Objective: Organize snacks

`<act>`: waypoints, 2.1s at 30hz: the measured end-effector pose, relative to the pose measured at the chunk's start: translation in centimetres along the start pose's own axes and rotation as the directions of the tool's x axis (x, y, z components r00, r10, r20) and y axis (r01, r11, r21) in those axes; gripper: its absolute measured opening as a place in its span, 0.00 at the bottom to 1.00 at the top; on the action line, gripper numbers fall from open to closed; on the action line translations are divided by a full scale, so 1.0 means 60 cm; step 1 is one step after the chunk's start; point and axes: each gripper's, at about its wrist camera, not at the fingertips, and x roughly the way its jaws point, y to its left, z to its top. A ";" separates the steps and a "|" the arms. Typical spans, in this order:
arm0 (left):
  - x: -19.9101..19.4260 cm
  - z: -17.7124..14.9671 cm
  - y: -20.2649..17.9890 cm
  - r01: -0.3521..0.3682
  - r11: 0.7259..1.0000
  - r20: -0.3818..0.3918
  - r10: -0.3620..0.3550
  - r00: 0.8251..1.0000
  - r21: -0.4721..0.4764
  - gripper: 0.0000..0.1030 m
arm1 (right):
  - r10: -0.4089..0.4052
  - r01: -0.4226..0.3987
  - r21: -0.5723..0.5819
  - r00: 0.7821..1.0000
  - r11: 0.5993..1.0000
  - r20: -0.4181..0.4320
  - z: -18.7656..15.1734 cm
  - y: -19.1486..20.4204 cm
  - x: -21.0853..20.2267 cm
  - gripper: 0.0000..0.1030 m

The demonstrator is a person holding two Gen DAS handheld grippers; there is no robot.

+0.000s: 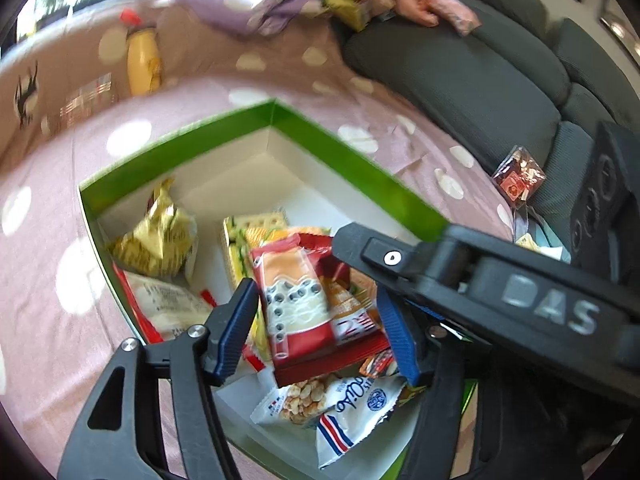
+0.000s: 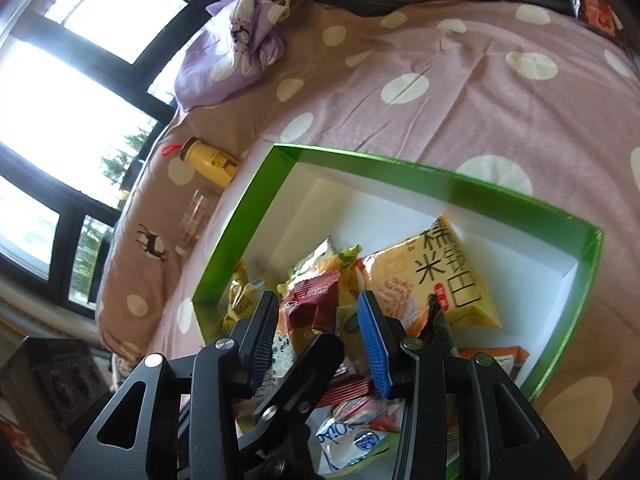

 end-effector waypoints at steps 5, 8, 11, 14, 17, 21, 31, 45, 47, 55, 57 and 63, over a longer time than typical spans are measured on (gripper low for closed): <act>-0.015 0.003 -0.008 -0.023 0.999 0.017 0.023 1.000 0.023 0.70 | -0.023 0.023 -0.003 0.999 1.000 0.038 0.000 -0.001 -0.020 0.43; -0.030 0.002 -0.012 -0.059 0.997 0.047 0.057 0.997 0.040 0.77 | -0.035 0.036 -0.010 0.997 0.999 0.068 0.002 0.001 -0.033 0.43; -0.051 0.001 -0.021 -0.104 0.992 0.102 0.097 0.990 0.069 0.80 | -0.063 0.064 -0.014 0.994 0.998 0.094 0.003 0.004 -0.046 0.44; -0.072 0.002 -0.022 -0.135 0.988 0.136 0.125 0.983 0.071 0.95 | -0.059 0.061 -0.012 0.992 0.998 0.115 0.002 0.003 -0.059 0.44; -0.092 0.001 -0.021 -0.156 0.986 0.162 0.144 0.976 0.065 0.99 | -0.060 0.062 -0.005 0.988 0.998 0.143 0.003 0.002 -0.074 0.53; -0.112 -0.002 -0.026 -0.184 0.981 0.189 0.169 0.967 0.064 0.99 | -0.093 0.097 -0.015 0.980 0.995 0.178 0.001 0.009 -0.085 0.65; -0.136 -0.013 -0.021 -0.272 0.962 0.175 0.263 0.949 0.030 0.99 | -0.154 0.177 -0.069 0.955 0.982 0.253 -0.007 0.031 -0.118 0.78; -0.134 -0.026 -0.025 -0.287 0.958 0.142 0.281 0.949 0.021 0.99 | -0.197 0.219 -0.060 0.947 0.974 0.255 -0.007 0.027 -0.123 0.79; -0.132 -0.027 -0.024 -0.288 0.957 0.138 0.283 0.949 0.020 0.99 | -0.203 0.224 -0.056 0.945 0.973 0.255 -0.008 0.026 -0.123 0.79; -0.128 -0.030 -0.021 -0.285 0.958 0.123 0.281 0.952 0.013 0.99 | -0.219 0.240 -0.054 0.943 0.969 0.249 -0.007 0.026 -0.120 0.79; -0.126 -0.032 -0.022 -0.283 0.959 0.118 0.280 0.953 0.015 0.99 | -0.226 0.246 -0.052 0.942 0.968 0.248 -0.006 0.026 -0.119 0.79; -0.123 -0.032 -0.023 -0.278 0.960 0.111 0.274 0.955 0.018 0.99 | -0.241 0.260 -0.050 0.939 0.964 0.245 -0.006 0.026 -0.117 0.79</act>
